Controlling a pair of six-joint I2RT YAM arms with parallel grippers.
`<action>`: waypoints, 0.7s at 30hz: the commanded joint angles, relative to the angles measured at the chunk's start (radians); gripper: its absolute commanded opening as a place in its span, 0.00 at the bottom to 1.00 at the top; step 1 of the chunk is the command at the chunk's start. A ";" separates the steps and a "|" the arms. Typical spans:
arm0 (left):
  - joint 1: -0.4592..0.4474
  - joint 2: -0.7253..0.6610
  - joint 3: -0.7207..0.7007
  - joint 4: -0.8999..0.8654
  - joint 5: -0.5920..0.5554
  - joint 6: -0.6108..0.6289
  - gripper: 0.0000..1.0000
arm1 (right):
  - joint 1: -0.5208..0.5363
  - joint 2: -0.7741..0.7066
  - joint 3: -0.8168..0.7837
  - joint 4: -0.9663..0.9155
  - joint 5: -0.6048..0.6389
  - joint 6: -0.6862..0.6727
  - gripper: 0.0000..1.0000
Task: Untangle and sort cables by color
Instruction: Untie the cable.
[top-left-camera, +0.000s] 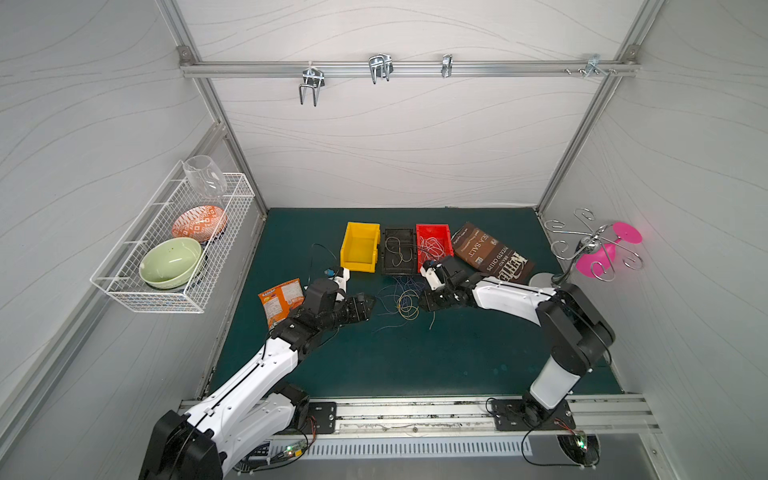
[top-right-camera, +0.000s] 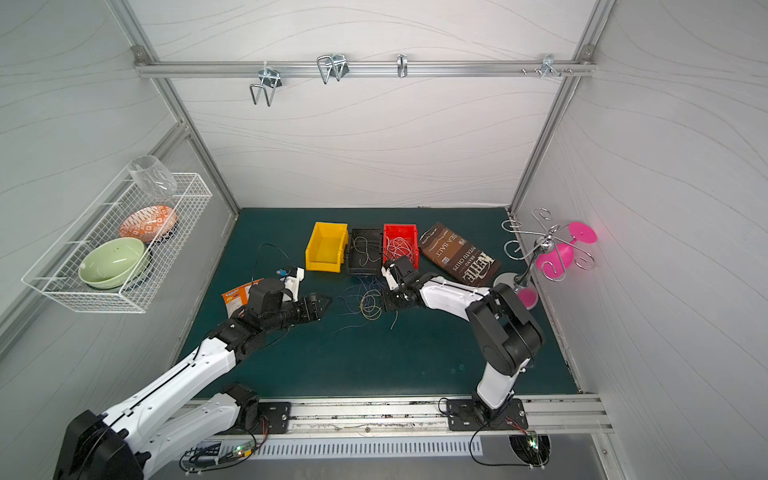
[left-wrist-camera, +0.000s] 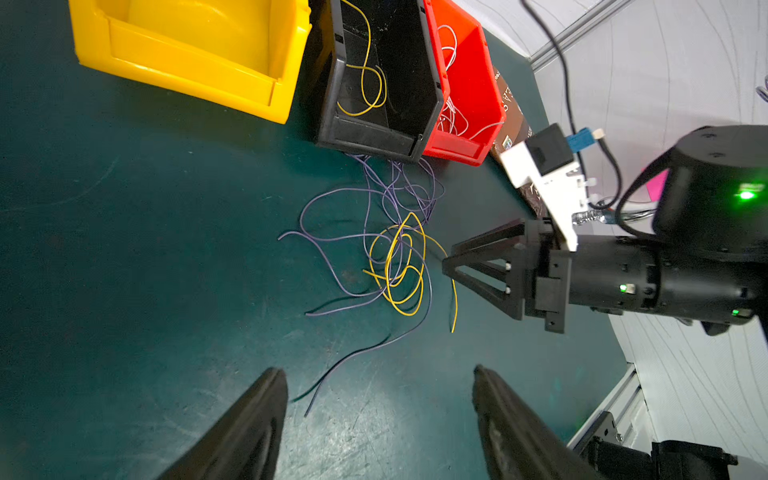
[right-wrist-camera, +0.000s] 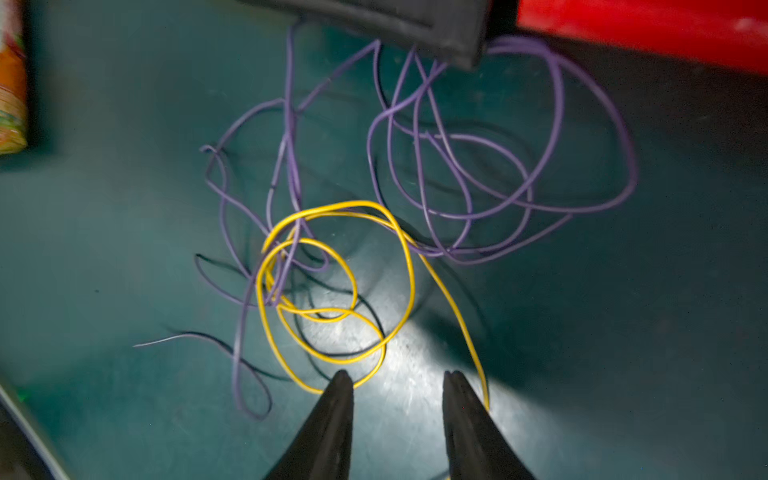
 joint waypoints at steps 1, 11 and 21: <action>0.005 -0.012 0.015 0.030 0.008 -0.009 0.74 | 0.010 0.046 0.037 0.036 0.007 0.016 0.39; 0.005 -0.020 0.026 0.016 0.000 0.004 0.74 | 0.012 0.122 0.075 0.042 0.029 0.008 0.27; 0.005 -0.035 0.035 0.016 -0.004 0.036 0.75 | 0.016 0.013 0.066 0.021 0.087 -0.020 0.00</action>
